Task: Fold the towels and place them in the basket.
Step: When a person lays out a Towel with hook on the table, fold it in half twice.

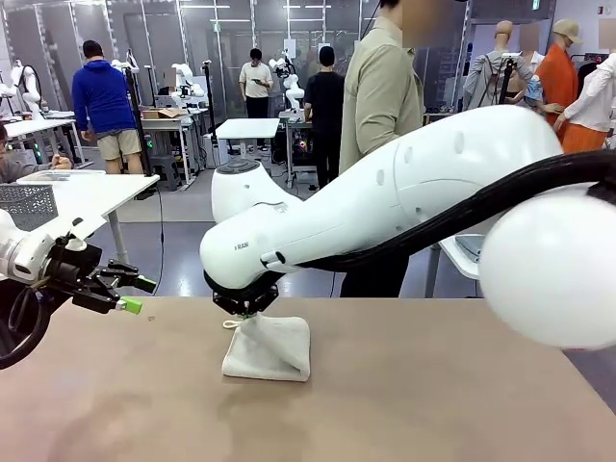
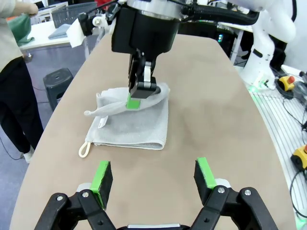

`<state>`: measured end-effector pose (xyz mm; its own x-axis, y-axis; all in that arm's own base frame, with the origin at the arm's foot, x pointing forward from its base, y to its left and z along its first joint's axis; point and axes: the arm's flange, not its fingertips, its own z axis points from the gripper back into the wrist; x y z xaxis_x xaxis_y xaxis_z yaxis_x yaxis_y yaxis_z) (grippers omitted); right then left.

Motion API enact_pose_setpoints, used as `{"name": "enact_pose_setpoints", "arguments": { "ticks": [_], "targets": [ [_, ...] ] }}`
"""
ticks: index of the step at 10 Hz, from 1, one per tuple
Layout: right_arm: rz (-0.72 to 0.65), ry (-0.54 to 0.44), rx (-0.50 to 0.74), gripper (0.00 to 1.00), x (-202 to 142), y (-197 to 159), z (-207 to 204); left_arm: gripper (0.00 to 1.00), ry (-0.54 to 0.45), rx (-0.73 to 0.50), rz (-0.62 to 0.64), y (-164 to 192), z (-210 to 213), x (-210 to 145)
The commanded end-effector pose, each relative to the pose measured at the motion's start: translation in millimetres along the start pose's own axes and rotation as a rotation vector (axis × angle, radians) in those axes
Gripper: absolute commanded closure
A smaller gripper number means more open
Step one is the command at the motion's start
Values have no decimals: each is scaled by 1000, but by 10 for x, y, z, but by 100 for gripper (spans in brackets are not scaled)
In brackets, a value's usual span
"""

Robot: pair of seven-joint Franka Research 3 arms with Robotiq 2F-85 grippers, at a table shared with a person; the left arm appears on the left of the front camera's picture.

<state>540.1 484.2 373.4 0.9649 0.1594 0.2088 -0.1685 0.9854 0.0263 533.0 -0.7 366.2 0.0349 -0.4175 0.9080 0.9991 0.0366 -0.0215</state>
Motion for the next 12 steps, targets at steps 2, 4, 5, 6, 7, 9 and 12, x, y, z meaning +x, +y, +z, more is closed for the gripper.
{"name": "enact_pose_setpoints", "arguments": {
  "ticks": [2, 4, 5, 6, 7, 9, 12],
  "targets": [
    [-104, -42, -23, 100, 118, 74, -145, 13, -2, 3, -3, -26, 15, 13],
    [-120, -28, 1, 100, 126, 86, -266, 13, -2, 3, -3, -26, 15, 13],
    [-124, -1, 12, 100, 116, 95, -295, 13, -2, 3, -3, -26, 15, 13],
    [-121, 14, 20, 77, 95, 107, -301, 13, -2, 3, -3, -26, 15, 13],
    [-130, 6, 25, 77, 85, 111, -289, 13, -2, 3, -3, -26, 15, 13],
    [-145, -11, 43, 74, 73, 109, -270, 13, -2, 3, -3, -26, 15, 13],
    [-155, -1, 64, 24, 28, -13, -121, 13, -2, 3, -3, -26, 15, 13]
  ]
}}
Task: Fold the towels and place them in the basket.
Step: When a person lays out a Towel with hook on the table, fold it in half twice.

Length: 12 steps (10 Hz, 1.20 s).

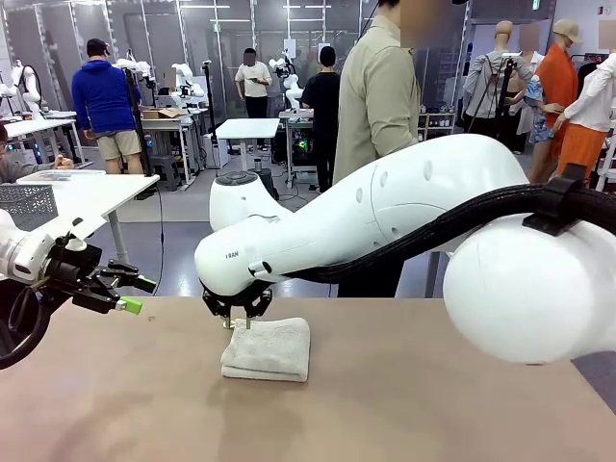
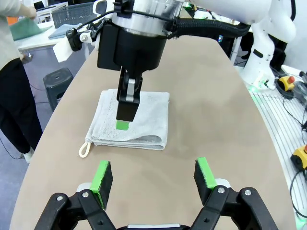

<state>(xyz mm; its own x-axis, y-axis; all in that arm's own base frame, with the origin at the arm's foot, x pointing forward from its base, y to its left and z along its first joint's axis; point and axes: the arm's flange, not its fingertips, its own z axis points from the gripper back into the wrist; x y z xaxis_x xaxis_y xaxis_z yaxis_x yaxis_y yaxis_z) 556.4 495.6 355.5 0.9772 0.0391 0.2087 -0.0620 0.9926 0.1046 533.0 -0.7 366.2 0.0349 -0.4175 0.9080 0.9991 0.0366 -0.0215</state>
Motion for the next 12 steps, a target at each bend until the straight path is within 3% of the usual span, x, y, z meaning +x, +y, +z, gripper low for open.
{"name": "enact_pose_setpoints", "arguments": {
  "ticks": [1, 4, 7, 10, 12],
  "targets": [
    [-28, 9, -9, 24, -160, -235, 251, 13, -2, 3, -3, -26, 16, 13],
    [-64, 9, -1, 24, -482, -894, 838, 13, -2, 3, -3, -26, 16, 13],
    [-100, 1, 13, 24, -679, -1386, 1059, 13, -2, 3, -3, -26, 16, 13],
    [-102, -36, 31, 24, -679, -1543, 1088, 13, -2, 3, -3, -26, 16, 13],
    [-125, -5, -16, 24, -641, -1461, 1139, 13, -2, 3, -3, -26, 16, 13]
  ]
}}
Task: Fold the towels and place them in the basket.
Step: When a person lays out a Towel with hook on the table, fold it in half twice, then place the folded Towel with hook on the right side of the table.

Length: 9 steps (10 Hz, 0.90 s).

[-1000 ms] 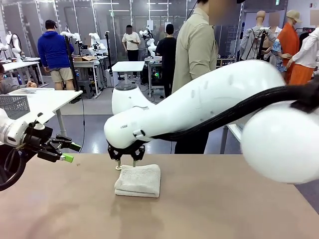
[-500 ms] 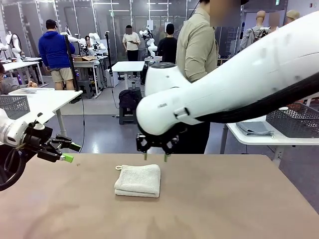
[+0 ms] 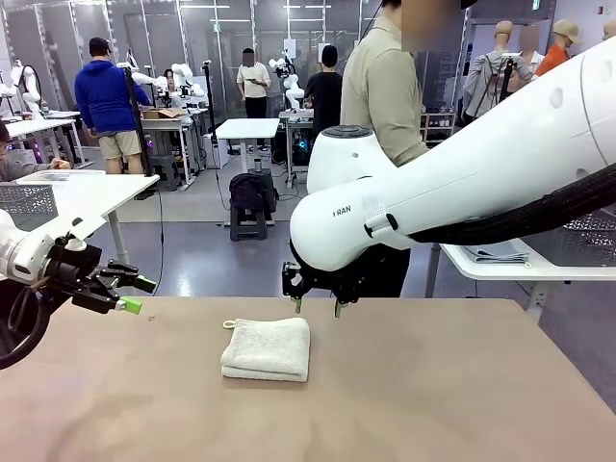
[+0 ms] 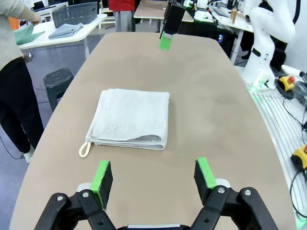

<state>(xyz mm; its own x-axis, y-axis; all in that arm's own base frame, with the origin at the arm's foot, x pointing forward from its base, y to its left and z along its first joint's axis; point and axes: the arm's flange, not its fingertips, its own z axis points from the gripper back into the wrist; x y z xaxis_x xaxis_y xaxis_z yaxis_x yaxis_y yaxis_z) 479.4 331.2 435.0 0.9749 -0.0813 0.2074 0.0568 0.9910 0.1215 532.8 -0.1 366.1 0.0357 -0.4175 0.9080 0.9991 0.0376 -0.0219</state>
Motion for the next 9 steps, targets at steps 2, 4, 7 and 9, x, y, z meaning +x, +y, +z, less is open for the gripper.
{"name": "enact_pose_setpoints", "arguments": {
  "ticks": [2, 4, 7, 9],
  "targets": [
    [-5, 7, -8, 24, 5, 41, 19, 13, -2, 2, -3, -24, 11, 17],
    [-5, 7, -8, 24, 5, 41, 19, 13, -2, 2, -3, -24, 11, 17],
    [-5, 7, -8, 24, 5, 41, 19, 13, -2, 2, -3, -24, 11, 17],
    [-5, 7, -8, 24, 5, 41, 19, 13, -2, 2, -3, -24, 11, 17]
  ]
}}
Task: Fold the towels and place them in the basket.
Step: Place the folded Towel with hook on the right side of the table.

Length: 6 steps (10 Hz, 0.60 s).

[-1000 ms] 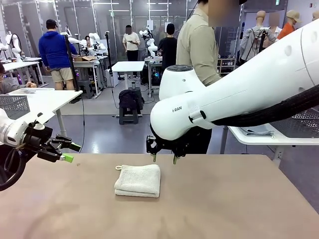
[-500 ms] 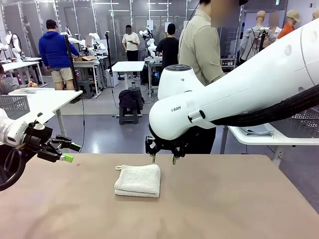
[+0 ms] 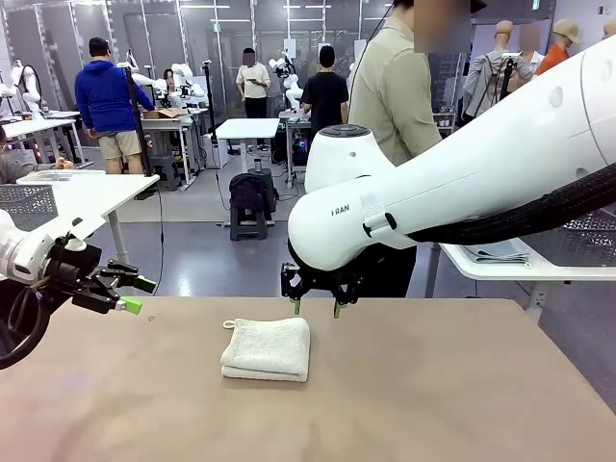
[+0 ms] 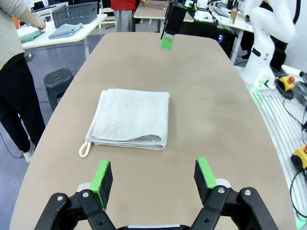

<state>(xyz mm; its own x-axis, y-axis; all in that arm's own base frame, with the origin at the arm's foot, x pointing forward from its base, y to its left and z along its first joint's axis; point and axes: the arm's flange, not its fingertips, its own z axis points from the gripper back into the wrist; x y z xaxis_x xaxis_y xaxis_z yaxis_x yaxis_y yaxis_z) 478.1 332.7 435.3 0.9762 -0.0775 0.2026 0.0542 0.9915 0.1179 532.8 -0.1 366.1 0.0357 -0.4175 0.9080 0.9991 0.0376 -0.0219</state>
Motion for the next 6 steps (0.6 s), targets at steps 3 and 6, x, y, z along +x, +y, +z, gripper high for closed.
{"name": "enact_pose_setpoints", "arguments": {
  "ticks": [3, 6],
  "targets": [
    [-9, 2, -5, 24, 19, 26, 16, 13, -2, 2, -3, -24, 11, 17],
    [7, 17, 38, 24, 58, 78, -177, 13, -2, 2, -3, -24, 11, 17]
  ]
}}
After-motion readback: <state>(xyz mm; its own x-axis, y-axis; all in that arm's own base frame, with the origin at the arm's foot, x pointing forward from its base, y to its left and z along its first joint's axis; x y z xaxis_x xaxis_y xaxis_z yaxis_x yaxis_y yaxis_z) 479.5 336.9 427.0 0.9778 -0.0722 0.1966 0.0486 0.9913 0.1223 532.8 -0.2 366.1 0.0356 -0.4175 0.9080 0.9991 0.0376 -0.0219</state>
